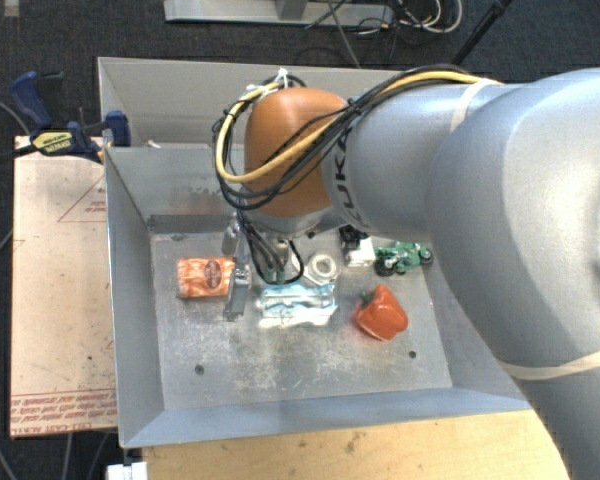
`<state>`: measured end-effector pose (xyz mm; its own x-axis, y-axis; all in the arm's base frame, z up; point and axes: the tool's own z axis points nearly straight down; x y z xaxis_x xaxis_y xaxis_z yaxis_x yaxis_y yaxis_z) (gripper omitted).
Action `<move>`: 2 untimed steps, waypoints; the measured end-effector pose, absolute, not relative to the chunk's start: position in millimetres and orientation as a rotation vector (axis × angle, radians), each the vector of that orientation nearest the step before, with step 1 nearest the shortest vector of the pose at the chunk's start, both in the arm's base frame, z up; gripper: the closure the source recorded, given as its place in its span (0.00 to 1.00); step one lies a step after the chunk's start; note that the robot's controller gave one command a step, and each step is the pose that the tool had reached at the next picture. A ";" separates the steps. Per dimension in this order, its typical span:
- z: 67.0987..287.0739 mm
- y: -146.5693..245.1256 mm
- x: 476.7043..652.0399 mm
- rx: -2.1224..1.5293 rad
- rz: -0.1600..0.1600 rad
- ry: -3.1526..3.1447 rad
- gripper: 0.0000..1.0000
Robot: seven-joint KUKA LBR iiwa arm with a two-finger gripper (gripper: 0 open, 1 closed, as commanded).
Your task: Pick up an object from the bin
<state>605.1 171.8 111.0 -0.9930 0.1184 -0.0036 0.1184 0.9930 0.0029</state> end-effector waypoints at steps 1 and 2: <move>86.4 163.8 569.8 0.213 0.002 3.135 0.00; 69.8 230.1 592.0 0.281 0.004 3.127 1.00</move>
Offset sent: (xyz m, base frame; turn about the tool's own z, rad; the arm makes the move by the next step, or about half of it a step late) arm -0.0132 0.0572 -0.0410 0.0618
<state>592.0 230.1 69.8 -0.9840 0.1781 -0.0016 0.1781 0.9840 0.0025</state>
